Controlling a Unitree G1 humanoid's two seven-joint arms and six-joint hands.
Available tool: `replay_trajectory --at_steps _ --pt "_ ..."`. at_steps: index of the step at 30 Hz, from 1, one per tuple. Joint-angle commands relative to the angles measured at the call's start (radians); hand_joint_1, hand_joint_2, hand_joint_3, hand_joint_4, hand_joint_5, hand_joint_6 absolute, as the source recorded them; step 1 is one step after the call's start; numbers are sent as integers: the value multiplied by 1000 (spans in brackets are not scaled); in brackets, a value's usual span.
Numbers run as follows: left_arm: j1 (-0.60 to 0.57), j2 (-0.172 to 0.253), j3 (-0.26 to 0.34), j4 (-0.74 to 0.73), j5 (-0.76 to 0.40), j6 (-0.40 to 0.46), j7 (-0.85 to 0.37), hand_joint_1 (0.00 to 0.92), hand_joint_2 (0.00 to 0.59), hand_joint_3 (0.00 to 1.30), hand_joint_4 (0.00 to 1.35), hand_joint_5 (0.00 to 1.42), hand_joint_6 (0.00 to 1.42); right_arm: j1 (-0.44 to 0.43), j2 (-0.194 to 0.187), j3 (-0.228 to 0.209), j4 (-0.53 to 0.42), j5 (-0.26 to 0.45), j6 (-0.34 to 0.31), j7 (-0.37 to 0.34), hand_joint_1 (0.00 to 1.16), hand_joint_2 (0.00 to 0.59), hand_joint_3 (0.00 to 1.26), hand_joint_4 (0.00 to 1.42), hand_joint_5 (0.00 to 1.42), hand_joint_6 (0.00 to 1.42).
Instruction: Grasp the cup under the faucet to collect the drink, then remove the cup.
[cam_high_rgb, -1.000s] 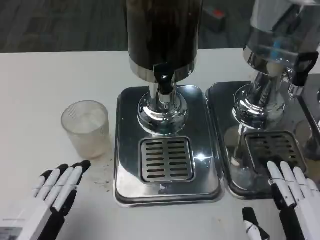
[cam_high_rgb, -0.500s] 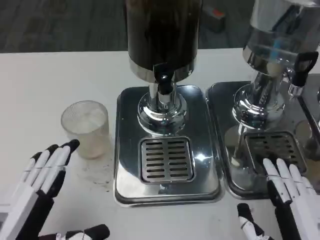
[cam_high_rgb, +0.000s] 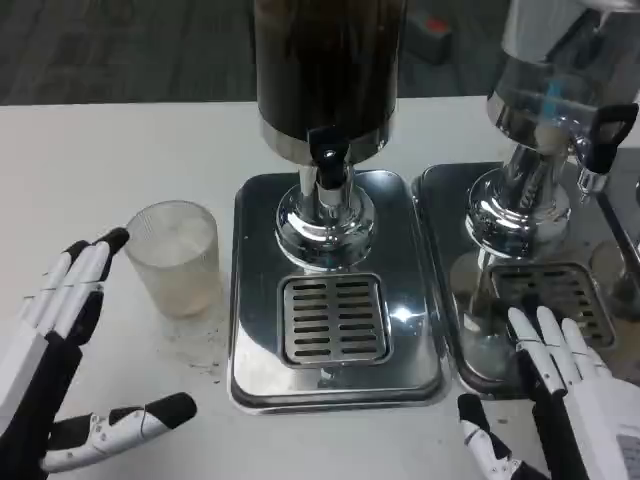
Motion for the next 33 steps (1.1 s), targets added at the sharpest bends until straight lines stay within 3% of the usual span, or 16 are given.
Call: replay_trajectory --at_steps 1,11,33 --pt "-66 16 8 48 -45 11 -38 41 7 0 0 0 109 -9 -1 0 18 13 1 6 317 447 90 0 0 91" --pt "-185 18 9 139 -89 23 -75 59 8 0 0 23 143 -24 -7 -10 20 30 3 18 310 447 111 0 0 102" --pt "-532 65 -104 551 -194 -50 -279 125 0 0 0 77 202 -25 15 2 21 36 6 21 304 447 146 22 0 113"
